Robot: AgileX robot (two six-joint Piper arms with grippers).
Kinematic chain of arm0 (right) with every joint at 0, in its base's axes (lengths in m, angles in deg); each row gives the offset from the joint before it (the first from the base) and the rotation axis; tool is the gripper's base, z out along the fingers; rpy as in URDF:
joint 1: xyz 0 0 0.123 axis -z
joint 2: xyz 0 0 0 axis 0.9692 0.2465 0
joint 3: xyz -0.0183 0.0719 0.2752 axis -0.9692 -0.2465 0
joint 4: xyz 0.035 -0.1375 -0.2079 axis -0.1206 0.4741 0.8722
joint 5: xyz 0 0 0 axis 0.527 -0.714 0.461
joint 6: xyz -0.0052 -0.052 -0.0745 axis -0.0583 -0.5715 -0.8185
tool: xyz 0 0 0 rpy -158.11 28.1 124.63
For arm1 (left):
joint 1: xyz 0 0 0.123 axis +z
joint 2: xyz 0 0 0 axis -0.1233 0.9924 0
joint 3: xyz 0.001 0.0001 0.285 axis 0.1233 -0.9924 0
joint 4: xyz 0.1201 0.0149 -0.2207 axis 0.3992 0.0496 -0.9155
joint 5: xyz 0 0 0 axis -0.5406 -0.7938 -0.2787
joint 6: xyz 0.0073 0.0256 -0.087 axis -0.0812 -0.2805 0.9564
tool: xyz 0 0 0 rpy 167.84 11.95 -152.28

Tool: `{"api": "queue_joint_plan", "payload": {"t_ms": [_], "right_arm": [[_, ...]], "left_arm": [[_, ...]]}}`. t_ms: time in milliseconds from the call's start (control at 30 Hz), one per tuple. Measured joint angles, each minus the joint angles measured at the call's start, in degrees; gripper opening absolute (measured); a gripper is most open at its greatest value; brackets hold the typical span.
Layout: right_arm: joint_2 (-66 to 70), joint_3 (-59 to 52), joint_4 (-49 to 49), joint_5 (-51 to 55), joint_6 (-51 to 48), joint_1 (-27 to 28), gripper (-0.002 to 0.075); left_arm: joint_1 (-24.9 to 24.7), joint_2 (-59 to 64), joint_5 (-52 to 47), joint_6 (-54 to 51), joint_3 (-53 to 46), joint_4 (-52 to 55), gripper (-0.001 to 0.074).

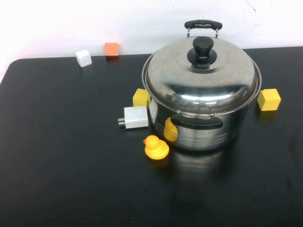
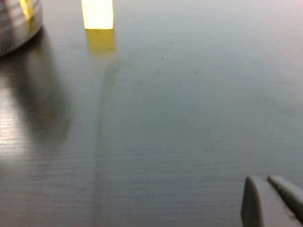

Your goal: Cover the pot

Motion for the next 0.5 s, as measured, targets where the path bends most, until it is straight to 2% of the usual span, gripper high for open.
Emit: {"api": "queue_joint_plan", "payload": {"t_ms": [267,500], "right_arm": [[0.0,0.0,0.0,0.0,0.0,0.0,-0.0002],[0.0,0.0,0.0,0.0,0.0,0.0,-0.0002]], "left_arm": [[0.0,0.0,0.0,-3.73,0.0,-0.03,-0.0001],[0.0,-0.03,-0.34,-4.94,0.08,-4.29,-0.0001]]}}
